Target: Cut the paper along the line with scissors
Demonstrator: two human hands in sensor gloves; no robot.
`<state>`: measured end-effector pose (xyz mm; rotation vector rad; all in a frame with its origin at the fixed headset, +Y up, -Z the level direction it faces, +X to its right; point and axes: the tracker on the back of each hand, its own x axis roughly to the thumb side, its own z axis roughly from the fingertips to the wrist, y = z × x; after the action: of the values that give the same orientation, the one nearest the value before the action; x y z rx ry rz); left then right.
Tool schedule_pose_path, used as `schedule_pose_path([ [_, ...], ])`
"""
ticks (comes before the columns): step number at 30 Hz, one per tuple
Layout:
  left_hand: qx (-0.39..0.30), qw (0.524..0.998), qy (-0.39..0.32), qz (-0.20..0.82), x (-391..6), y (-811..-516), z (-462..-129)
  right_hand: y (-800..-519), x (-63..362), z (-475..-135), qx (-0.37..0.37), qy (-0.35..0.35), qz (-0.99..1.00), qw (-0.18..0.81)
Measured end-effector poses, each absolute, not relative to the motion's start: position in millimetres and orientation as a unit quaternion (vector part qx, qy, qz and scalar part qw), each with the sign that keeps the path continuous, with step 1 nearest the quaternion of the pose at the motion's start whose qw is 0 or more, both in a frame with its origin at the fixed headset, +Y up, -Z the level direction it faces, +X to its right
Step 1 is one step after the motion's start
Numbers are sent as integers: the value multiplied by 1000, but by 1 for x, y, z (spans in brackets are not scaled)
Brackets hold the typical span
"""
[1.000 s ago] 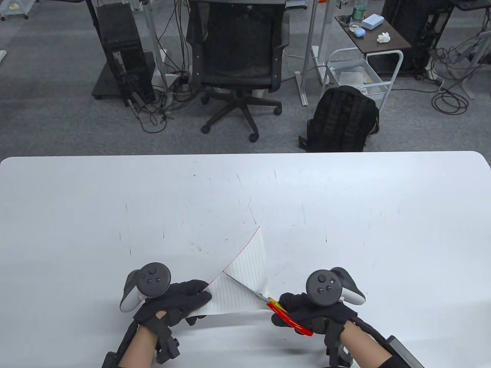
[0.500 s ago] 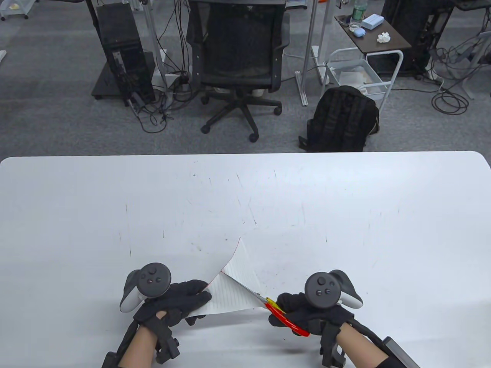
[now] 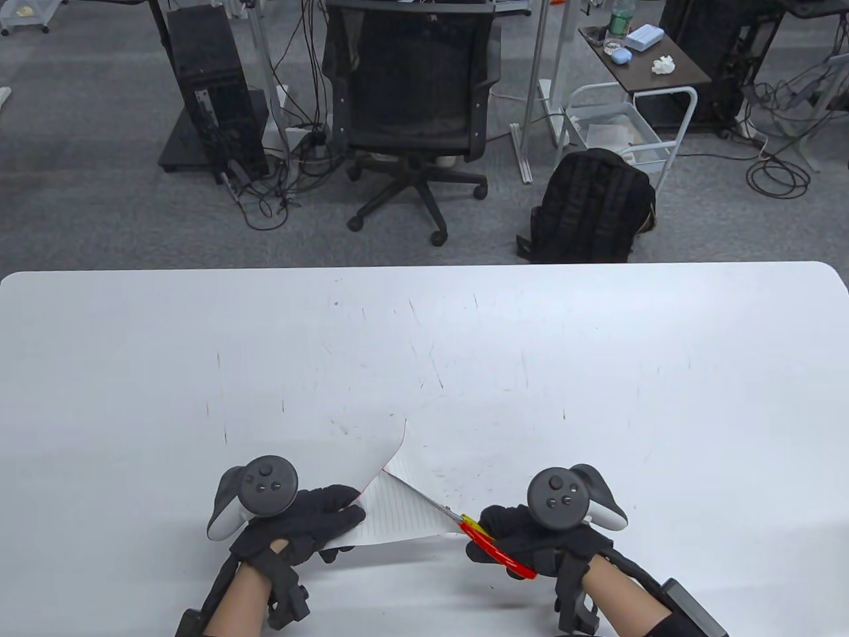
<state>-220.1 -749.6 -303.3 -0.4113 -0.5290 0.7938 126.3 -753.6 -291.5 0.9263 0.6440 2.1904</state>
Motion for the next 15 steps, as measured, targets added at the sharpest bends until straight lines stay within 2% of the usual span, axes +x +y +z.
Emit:
schedule_pose_path([
  [15, -197, 872, -259, 367, -216, -748, -302, -757, 122, -294, 355, 252, 836, 333],
])
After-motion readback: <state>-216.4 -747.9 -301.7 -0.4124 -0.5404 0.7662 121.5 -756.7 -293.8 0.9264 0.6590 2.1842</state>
